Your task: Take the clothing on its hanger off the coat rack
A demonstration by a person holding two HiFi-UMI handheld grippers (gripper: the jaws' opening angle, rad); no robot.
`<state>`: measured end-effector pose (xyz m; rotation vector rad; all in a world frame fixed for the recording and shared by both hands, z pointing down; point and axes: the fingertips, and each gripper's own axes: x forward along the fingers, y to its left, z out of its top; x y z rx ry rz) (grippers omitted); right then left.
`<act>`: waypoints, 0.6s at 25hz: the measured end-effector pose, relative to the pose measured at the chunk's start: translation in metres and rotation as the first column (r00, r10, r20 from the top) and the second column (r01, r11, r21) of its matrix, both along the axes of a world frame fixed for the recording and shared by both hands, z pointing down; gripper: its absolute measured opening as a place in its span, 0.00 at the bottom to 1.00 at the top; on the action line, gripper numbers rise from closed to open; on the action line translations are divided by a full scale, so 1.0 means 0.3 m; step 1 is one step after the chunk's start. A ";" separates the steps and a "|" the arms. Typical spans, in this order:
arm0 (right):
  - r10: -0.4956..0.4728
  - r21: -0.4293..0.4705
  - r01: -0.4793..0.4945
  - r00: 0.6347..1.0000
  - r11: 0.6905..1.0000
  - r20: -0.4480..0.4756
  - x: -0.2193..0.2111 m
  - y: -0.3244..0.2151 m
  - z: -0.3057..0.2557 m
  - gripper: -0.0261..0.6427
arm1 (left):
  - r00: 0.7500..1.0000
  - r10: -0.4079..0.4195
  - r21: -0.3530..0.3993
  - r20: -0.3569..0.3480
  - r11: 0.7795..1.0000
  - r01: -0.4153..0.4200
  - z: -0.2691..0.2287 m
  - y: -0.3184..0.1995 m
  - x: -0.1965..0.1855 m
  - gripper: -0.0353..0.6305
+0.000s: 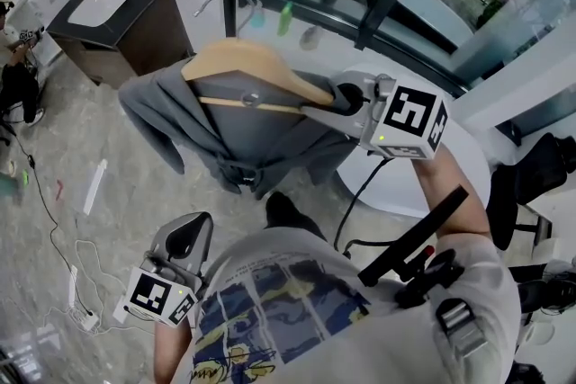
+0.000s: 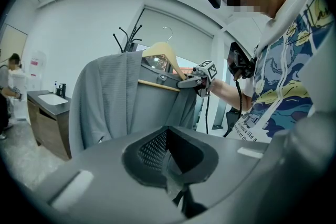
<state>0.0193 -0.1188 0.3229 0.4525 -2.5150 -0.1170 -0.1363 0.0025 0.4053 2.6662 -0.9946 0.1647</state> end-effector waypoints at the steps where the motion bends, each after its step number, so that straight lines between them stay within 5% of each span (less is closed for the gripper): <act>1: -0.002 -0.001 0.002 1.000 1.000 0.000 0.001 -0.002 -0.002 0.05 | 1.000 0.000 -0.001 0.000 1.000 0.000 -0.002 -0.001 0.003 0.06; 15: -0.019 -0.009 0.019 1.000 1.000 -0.009 0.012 -0.022 0.006 0.05 | 1.000 -0.012 -0.008 0.005 1.000 0.012 -0.009 -0.005 0.025 0.06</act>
